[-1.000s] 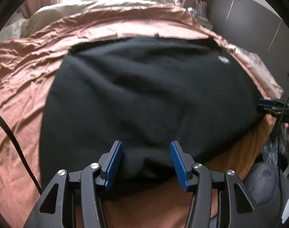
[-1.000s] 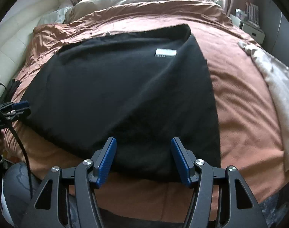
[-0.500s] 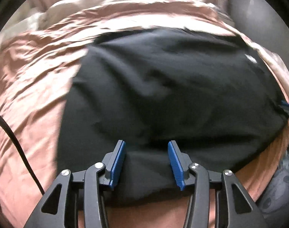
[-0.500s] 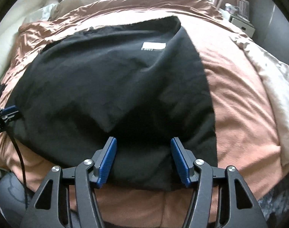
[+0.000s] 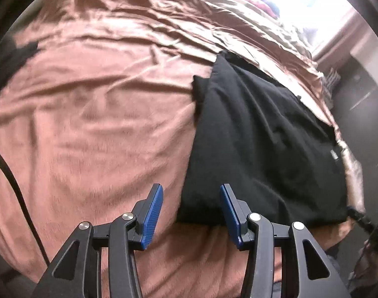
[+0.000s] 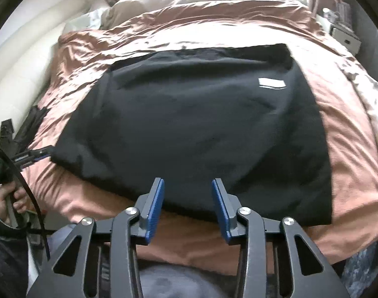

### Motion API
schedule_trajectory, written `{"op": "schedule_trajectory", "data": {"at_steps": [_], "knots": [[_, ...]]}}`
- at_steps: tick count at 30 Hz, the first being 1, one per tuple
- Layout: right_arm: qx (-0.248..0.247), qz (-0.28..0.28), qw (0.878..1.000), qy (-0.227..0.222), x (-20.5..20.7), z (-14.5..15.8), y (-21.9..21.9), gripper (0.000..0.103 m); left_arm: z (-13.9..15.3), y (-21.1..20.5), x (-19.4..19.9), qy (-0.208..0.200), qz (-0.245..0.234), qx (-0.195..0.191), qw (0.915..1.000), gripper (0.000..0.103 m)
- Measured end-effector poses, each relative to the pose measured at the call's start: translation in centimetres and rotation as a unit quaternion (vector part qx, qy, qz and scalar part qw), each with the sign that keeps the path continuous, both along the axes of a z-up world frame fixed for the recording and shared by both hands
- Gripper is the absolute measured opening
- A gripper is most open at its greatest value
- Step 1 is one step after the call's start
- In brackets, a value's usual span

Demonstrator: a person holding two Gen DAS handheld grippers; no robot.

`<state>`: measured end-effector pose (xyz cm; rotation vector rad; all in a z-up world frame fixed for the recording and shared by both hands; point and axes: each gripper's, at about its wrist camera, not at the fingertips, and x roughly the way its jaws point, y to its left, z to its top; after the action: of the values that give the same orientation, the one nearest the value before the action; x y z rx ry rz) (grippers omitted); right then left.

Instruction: Fold large clothes

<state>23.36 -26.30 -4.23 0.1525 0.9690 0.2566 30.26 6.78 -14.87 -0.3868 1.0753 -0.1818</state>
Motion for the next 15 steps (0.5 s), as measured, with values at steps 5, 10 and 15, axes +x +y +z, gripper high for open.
{"op": "schedule_trajectory", "data": {"at_steps": [5, 10, 15], "knots": [[0.001, 0.024, 1.000, 0.013, 0.6, -0.5, 1.8, 0.026, -1.3, 0.5, -0.4, 0.038, 0.011, -0.037, 0.9985, 0.050], [0.007, 0.040, 0.999, 0.031, 2.1, -1.4, 3.1, 0.017, -2.1, 0.0, -0.2, 0.052, 0.005, -0.073, 0.9960, 0.050], [0.012, 0.050, 0.997, 0.062, 4.4, -3.0, 4.7, 0.014, -2.8, -1.1, 0.5, 0.056, -0.011, -0.066, 0.9962, 0.037]]}}
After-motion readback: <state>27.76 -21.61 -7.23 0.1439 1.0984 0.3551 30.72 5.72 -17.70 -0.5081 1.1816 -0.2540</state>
